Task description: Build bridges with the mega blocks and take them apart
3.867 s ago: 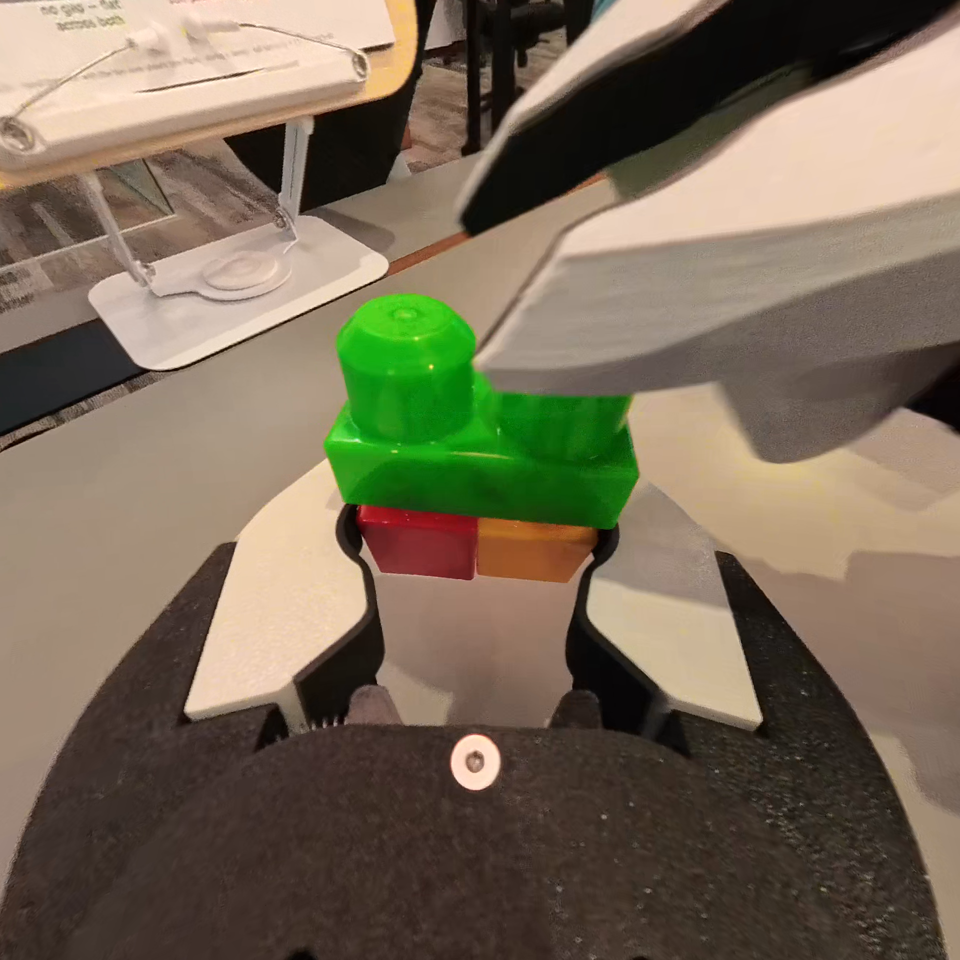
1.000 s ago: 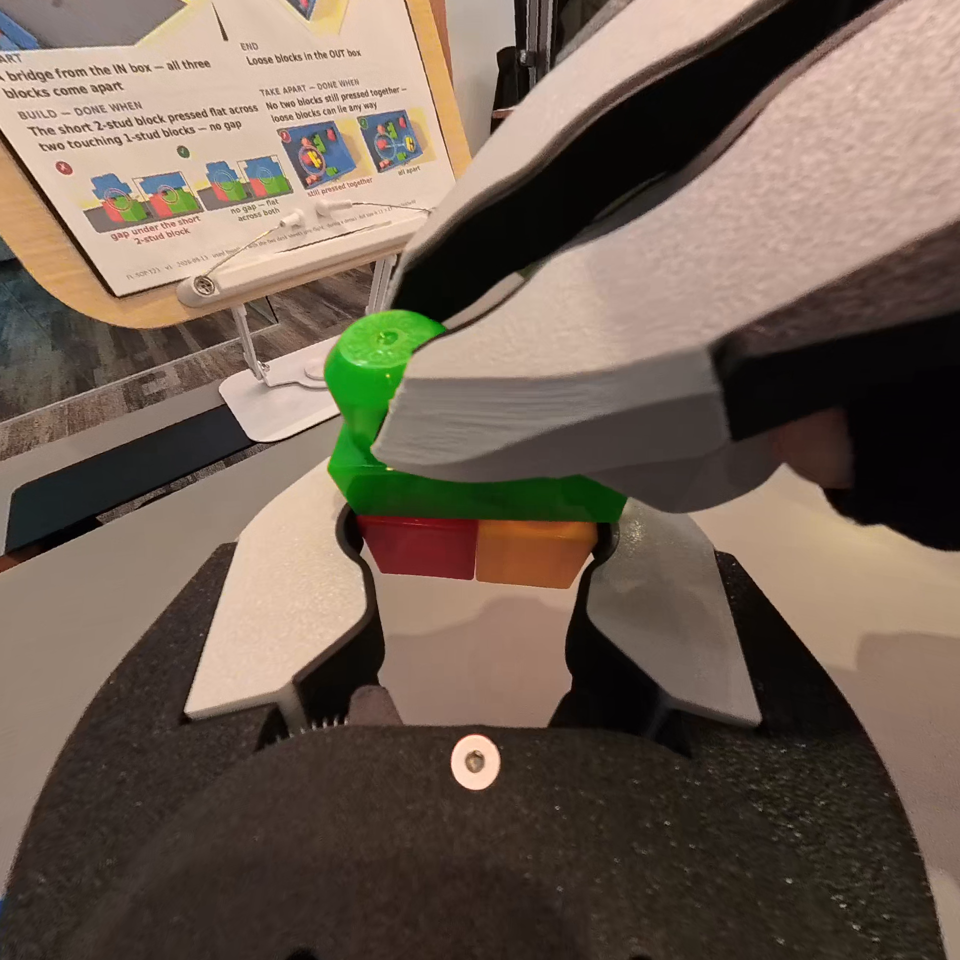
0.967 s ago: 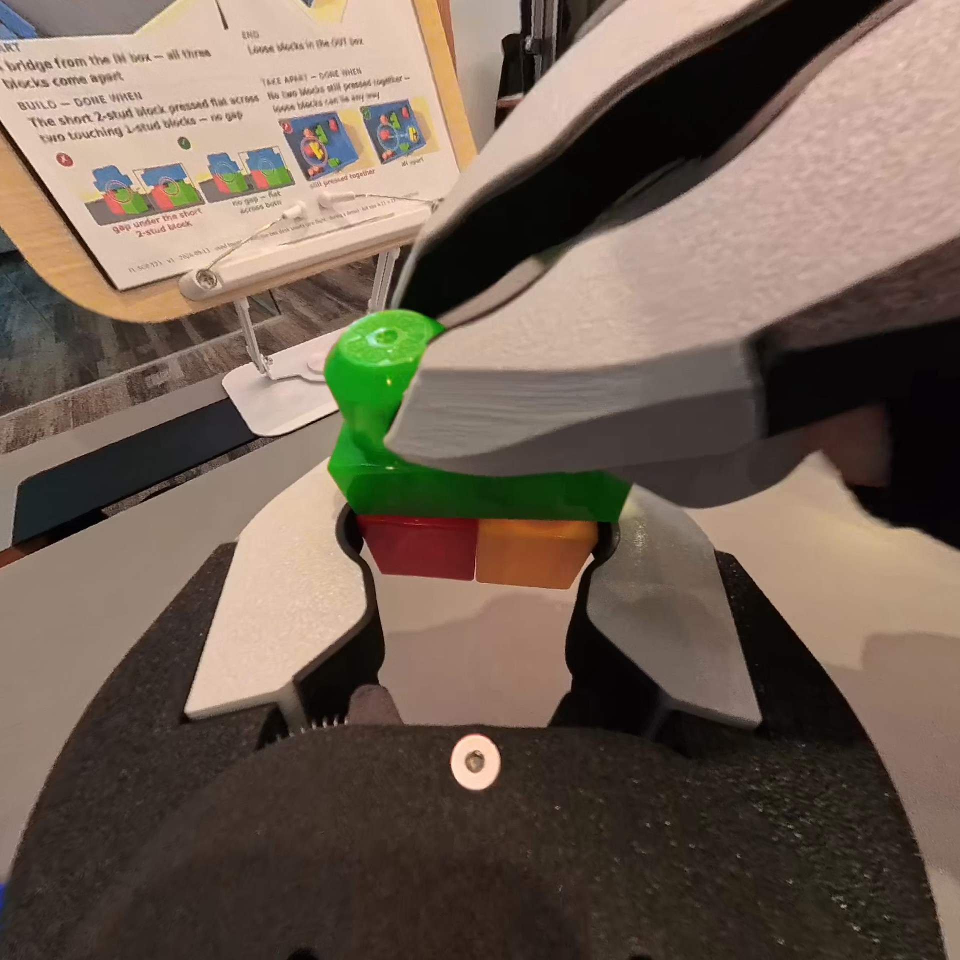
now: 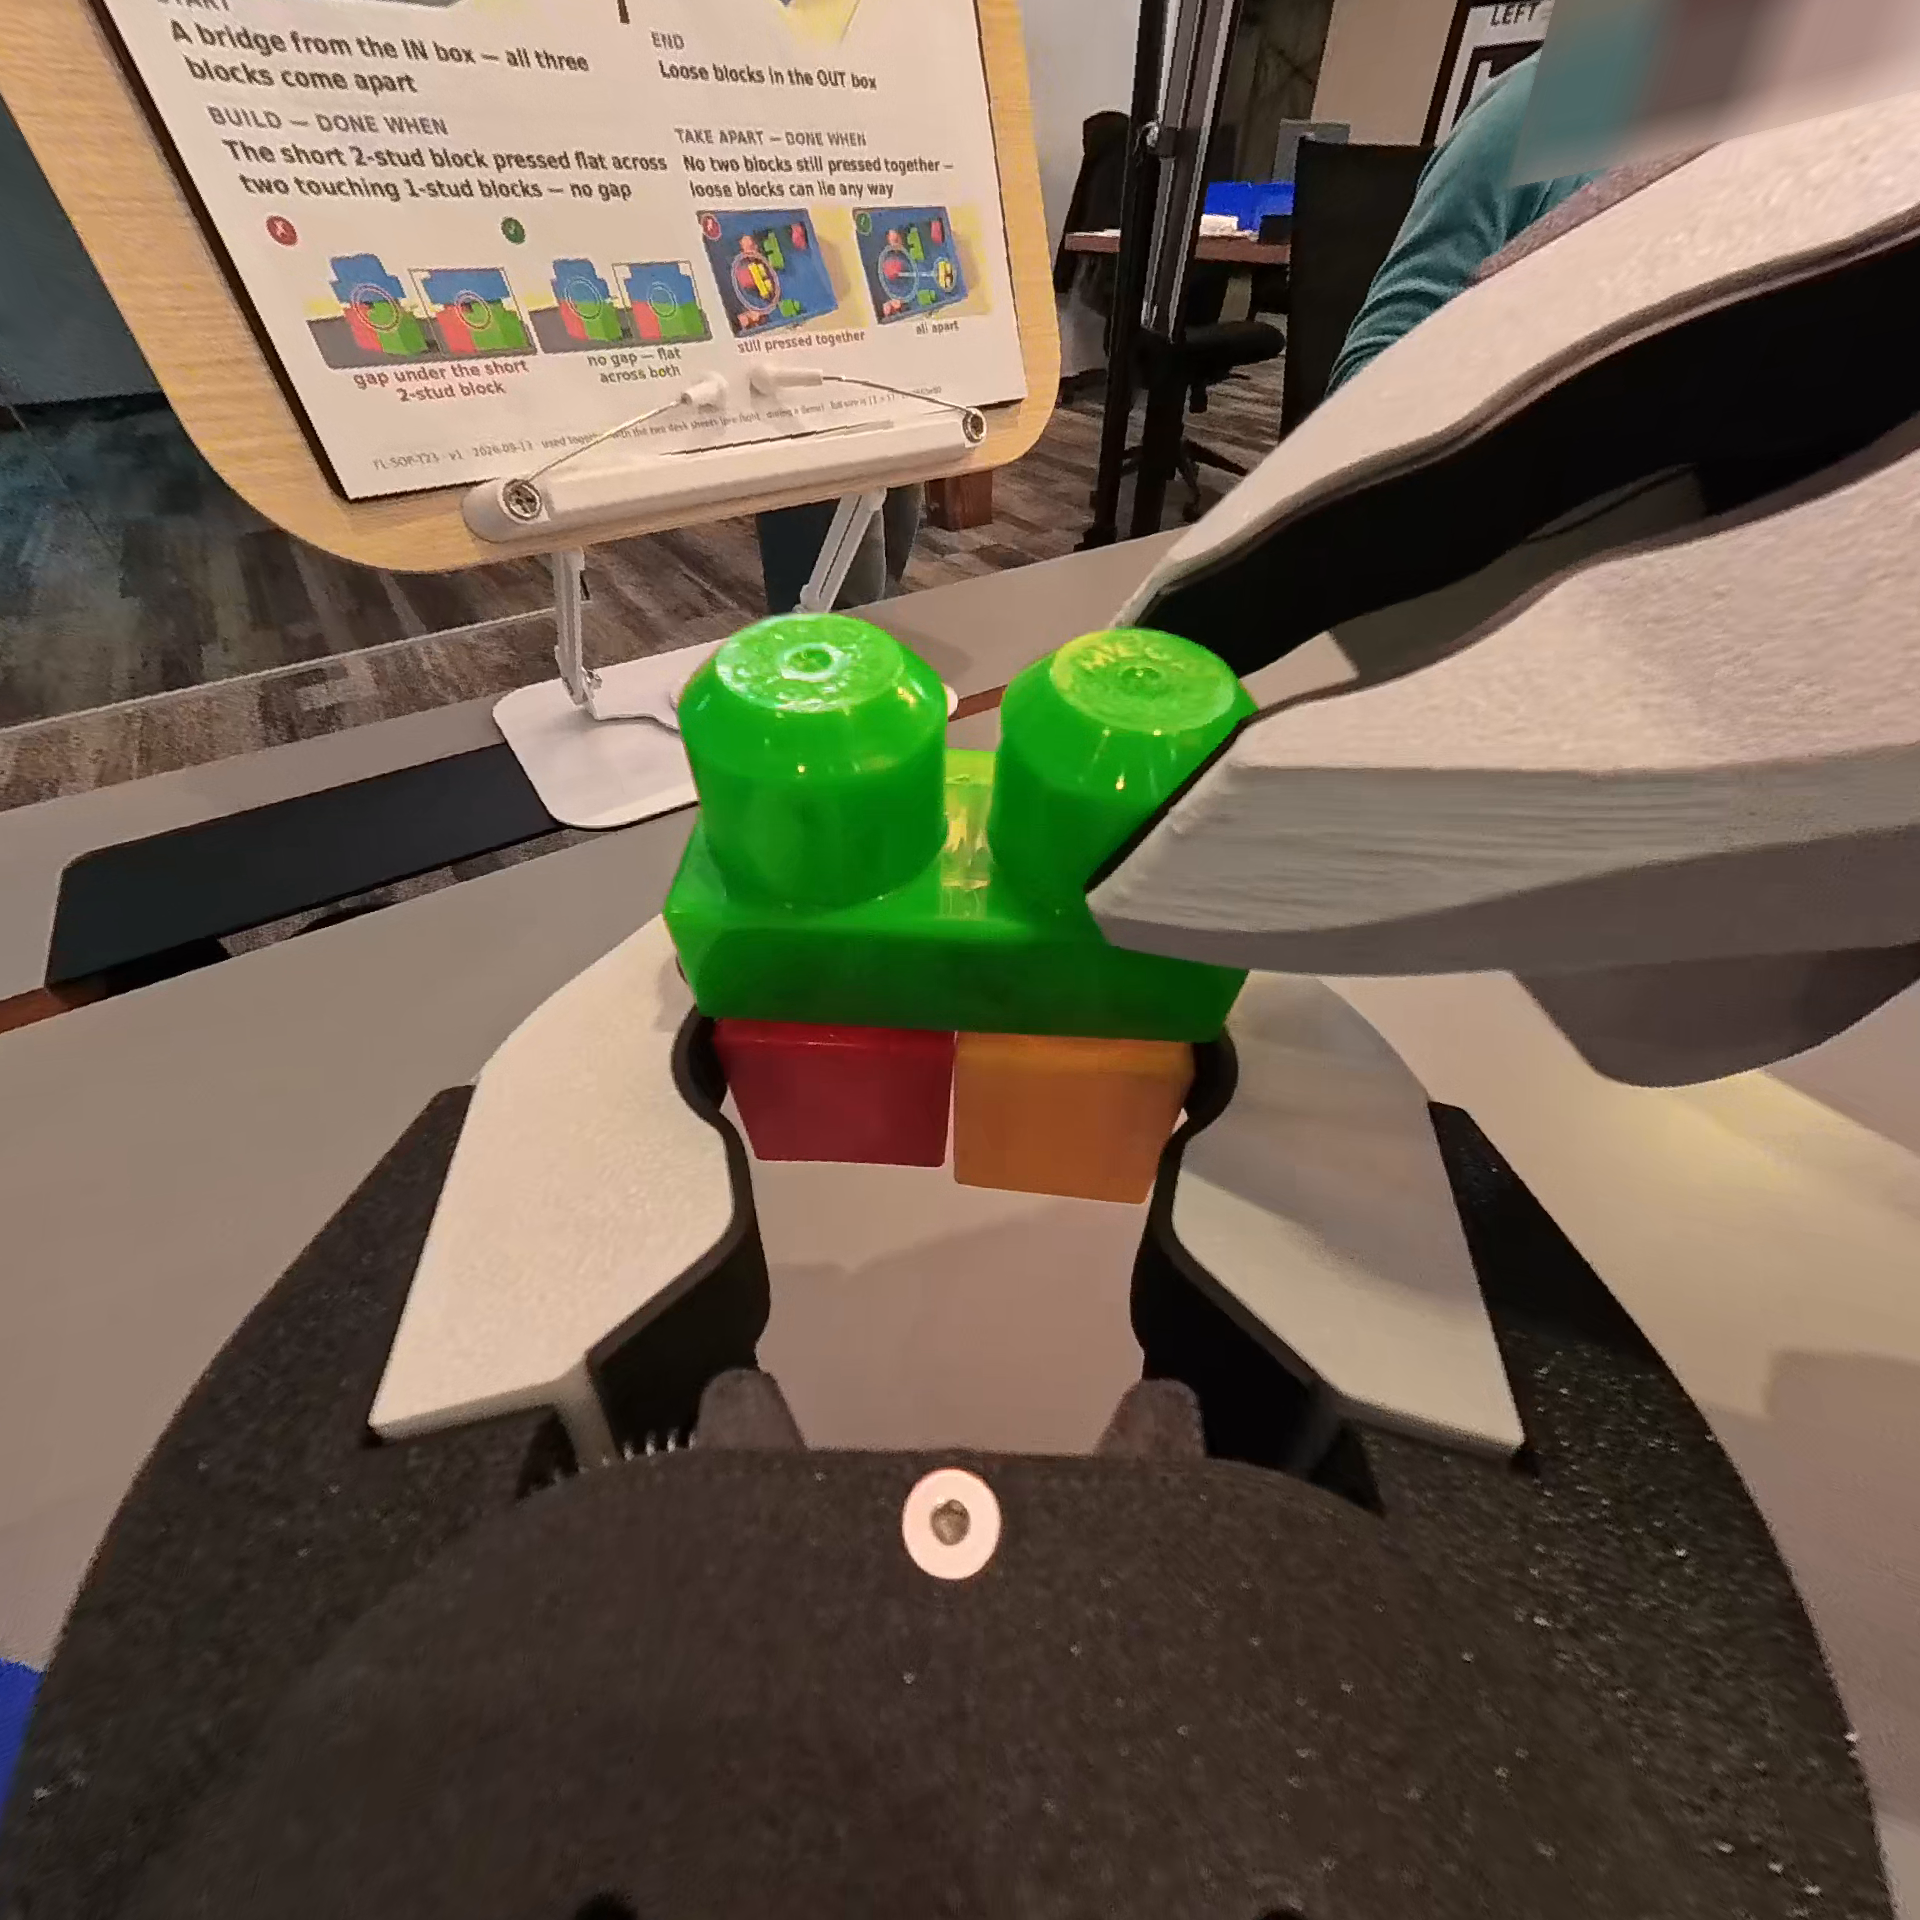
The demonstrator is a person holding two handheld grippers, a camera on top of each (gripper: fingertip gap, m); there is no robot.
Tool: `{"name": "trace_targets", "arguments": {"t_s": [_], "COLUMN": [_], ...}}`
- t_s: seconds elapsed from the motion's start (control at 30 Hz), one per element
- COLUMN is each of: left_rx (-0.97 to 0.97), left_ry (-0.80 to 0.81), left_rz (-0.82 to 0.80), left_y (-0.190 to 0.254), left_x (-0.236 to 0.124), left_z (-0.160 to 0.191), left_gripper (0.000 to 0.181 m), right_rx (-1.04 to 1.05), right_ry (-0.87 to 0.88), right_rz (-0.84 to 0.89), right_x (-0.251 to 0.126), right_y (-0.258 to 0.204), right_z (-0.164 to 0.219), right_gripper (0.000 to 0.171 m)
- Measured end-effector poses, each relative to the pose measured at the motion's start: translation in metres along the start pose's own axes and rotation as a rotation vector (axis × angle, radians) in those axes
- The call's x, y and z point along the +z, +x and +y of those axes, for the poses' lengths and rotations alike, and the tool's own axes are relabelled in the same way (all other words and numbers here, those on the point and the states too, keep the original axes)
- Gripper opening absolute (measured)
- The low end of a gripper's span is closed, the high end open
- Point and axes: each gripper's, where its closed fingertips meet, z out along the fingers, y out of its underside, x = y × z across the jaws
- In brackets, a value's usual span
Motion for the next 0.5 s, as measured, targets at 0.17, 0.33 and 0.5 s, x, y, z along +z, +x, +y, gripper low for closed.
{"name": "trace_targets", "arguments": {"t_s": [0.17, 0.33, 0.5], "left_rx": [0.017, -0.019, -0.050], "left_ry": [-0.016, -0.007, -0.034], "left_rz": [-0.010, 0.074, 0.203], "left_y": [0.000, 0.008, 0.022], "left_x": [0.002, 0.002, 0.000], "left_z": [0.003, -0.001, -0.001], "left_gripper": [0.088, 0.088, 0.088], "right_rx": [-0.006, 0.000, 0.017], "right_ry": [-0.025, 0.034, 0.120], "right_rz": [0.002, -0.010, -0.027], "right_x": [0.001, -0.003, -0.021], "right_y": [0.000, -0.001, 0.003], "right_z": [0.003, -0.002, -0.007], "right_gripper": [0.028, 0.028, 0.037]}}
